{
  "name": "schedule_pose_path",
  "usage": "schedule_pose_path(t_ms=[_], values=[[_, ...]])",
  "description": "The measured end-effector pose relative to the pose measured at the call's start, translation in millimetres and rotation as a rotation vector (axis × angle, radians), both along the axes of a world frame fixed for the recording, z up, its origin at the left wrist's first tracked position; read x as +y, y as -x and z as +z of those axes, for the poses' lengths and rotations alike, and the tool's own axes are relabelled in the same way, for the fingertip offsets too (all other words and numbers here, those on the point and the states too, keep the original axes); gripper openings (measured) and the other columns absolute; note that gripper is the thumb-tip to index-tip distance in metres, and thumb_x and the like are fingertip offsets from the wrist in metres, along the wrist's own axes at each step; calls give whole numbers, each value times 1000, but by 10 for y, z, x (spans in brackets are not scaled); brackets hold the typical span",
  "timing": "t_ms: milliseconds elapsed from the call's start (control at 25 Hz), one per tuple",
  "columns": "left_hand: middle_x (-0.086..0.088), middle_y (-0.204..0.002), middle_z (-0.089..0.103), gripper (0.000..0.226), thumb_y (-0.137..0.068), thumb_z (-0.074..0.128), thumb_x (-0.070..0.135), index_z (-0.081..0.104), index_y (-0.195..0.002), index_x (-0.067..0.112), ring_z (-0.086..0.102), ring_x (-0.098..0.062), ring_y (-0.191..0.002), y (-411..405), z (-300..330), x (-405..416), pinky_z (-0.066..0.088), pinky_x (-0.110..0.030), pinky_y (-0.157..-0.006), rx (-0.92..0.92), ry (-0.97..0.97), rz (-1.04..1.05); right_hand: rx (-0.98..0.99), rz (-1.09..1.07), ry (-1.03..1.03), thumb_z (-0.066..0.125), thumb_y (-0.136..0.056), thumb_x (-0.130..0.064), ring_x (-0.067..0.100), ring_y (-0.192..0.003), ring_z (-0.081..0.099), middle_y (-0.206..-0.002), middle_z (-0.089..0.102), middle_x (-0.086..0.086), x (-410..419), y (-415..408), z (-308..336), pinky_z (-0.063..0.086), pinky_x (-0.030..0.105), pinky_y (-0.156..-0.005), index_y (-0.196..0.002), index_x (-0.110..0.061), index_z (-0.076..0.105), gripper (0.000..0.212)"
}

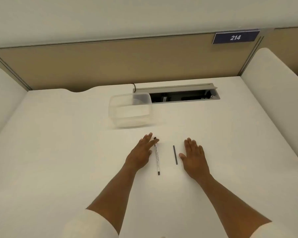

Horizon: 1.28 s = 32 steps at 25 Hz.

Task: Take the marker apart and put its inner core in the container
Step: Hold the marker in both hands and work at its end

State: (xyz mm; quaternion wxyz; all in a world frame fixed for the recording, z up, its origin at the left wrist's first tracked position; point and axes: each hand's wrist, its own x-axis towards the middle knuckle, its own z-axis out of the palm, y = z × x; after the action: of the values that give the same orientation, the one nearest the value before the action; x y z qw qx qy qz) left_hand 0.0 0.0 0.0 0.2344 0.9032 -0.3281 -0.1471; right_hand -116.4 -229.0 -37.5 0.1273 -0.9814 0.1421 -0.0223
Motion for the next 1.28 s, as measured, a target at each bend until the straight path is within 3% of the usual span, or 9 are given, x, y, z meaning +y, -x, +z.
schedule_pose_path(t_ms=[240, 440, 640, 1001, 1081, 1161, 1281], values=[[16, -164, 5, 47, -99, 49, 10, 51, -136, 40, 1, -5, -151, -49, -53, -17, 3, -22, -119, 58, 5, -19, -8, -19, -5, 49, -100, -36, 27, -151, 20, -162, 25, 10, 25, 32, -11, 13, 46, -123, -152, -7, 31, 63], [15, -164, 6, 28, -98, 51, 13, 61, -114, 34, 1, -7, -151, -82, -87, -39, 4, -22, -118, 67, 11, -43, -40, -30, -23, 38, -98, -43, 25, -150, 22, -161, 27, 8, 22, 50, -33, 15, 46, -123, -152, -8, 33, 64], [9, -165, 10, 12, -99, 54, 17, 62, -99, 27, 3, -13, -152, -124, -66, -58, 6, -23, -119, -8, -38, -85, -44, -33, -42, 49, -100, -38, 23, -151, 18, -162, 24, 6, -1, 43, -78, 12, 45, -123, -153, -10, 30, 63], [2, -164, 16, 11, -98, 53, 11, 60, -98, 20, 7, -14, -152, -109, -14, 28, 8, -25, -121, 14, -25, -81, -64, -15, -73, 43, -101, -38, 22, -151, 17, -163, 23, 5, -25, 58, -96, 10, 44, -124, -153, -10, 30, 61], [6, -162, 22, 13, -98, 52, 11, 60, -97, 22, 11, -11, -151, -92, 21, 56, 5, -18, -118, 3, 16, -28, -60, -47, -151, 47, -100, -34, 22, -152, 16, -162, 24, 6, -11, 12, -33, 8, 41, -124, -153, -10, 29, 61], [9, -158, 33, 15, -97, 52, 12, 61, -96, 23, 17, -8, -149, -80, 75, 92, -1, -9, -113, -33, 64, 39, -129, -91, -261, 52, -99, -27, 25, -148, 26, -157, 35, 9, 48, -40, 91, 16, 40, -122, -149, -7, 36, 56], [12, -144, 52, 16, -96, 54, 12, 63, -103, 23, 30, -7, -145, -62, 129, 182, 8, -18, -119, -92, 114, 123, -361, -94, -374, 57, -96, -20, 25, -117, 55, -124, 60, 2, 146, -71, 329, 43, 36, -99, -121, -11, 55, 27]])
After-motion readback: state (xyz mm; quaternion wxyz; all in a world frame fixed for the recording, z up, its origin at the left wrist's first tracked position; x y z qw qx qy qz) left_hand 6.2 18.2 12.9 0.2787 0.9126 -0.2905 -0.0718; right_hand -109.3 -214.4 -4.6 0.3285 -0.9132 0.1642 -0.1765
